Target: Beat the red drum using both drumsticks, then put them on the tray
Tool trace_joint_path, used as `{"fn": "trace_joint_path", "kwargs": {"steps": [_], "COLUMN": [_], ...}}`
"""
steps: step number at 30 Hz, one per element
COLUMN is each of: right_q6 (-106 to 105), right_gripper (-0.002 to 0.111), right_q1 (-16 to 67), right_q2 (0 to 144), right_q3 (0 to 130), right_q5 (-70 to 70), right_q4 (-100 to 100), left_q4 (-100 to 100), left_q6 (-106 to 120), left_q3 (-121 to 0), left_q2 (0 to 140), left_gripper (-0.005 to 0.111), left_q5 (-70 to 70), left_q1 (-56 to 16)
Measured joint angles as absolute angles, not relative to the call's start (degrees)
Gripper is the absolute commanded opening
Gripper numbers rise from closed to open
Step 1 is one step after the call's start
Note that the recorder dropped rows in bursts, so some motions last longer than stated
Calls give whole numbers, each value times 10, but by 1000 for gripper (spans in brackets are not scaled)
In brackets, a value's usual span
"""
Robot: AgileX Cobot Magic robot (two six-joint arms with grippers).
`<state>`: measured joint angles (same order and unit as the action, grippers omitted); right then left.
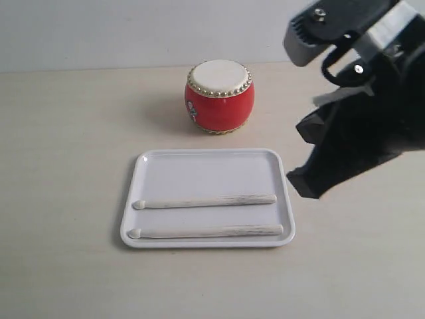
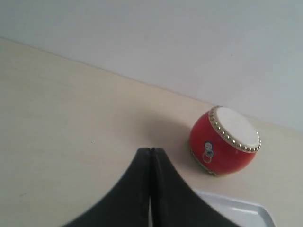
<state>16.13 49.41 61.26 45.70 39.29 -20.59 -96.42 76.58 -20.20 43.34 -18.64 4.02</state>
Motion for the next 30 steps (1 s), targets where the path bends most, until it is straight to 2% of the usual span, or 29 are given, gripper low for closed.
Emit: {"fn": "trace_joint_path", "kwargs": {"steps": [10, 23, 30], "right_q6": [178, 179, 180], "right_gripper": [0, 0, 0], "right_q1": [494, 494, 494], "right_q2": [483, 442, 442], "right_q3": [384, 384, 384], "right_q5": [396, 396, 396], "right_q4": [-200, -199, -198], "left_q4": [-974, -974, -916], "left_q6": [739, 739, 750], "left_q3": [-168, -168, -167], "left_q2": [302, 281, 111], "left_gripper": [0, 0, 0], "left_q5": [-185, -193, -179], "left_q1": [40, 40, 23]}}
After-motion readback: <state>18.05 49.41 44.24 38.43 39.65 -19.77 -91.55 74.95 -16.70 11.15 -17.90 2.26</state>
